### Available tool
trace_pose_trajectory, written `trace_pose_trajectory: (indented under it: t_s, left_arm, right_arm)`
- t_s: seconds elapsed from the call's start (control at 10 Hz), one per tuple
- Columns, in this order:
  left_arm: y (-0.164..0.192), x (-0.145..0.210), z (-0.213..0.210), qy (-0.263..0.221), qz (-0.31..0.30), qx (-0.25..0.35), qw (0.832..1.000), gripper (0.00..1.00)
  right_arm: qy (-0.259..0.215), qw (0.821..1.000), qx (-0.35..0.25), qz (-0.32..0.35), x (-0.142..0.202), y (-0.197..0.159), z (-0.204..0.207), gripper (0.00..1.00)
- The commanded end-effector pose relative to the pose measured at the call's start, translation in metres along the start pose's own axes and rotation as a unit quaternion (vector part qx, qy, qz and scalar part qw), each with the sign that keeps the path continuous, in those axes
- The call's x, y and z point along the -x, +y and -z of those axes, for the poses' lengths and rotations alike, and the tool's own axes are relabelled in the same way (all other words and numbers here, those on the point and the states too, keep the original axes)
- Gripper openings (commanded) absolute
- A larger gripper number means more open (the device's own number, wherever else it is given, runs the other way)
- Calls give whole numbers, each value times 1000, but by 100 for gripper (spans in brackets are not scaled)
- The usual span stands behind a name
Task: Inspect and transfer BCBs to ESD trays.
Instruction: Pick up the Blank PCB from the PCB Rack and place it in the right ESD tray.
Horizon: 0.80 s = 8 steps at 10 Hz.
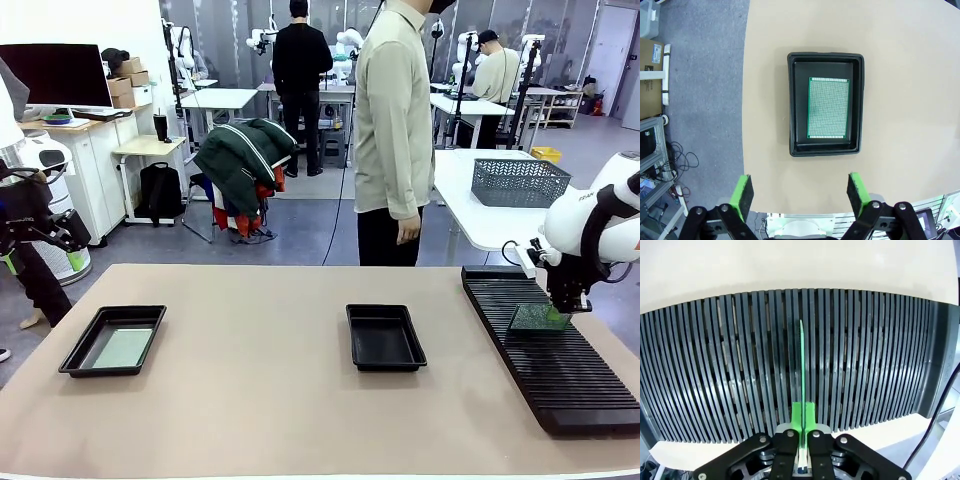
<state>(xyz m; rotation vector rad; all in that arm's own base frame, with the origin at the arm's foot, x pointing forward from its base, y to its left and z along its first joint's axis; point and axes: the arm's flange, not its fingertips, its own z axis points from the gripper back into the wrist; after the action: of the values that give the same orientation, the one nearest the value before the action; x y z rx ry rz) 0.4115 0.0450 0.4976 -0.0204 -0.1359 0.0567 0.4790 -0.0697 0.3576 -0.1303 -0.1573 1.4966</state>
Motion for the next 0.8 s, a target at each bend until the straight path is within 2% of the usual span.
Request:
trace_pose_trajectory:
  t_s: [0.0, 0.2, 0.5, 0.6, 0.7]
  left_arm:
    - [0, 1, 2, -3, -1, -1, 1000, 100]
    - [0, 1, 2, -3, -1, -1, 1000, 100]
    - [0, 1, 2, -3, -1, -1, 1000, 100]
    - [0, 1, 2, -3, -1, -1, 1000, 100]
    - [0, 1, 2, -3, -1, -1, 1000, 100]
  right_arm:
    - [0, 1000, 19, -2, 8, -3, -14, 0]
    - [4, 999, 37, -5, 11, 5, -49, 0]
    - [13, 997, 73, -4, 16, 21, -134, 0]
    - [1, 997, 72, -15, 17, 26, -160, 0]
    - [11, 997, 71, -9, 17, 29, -184, 0]
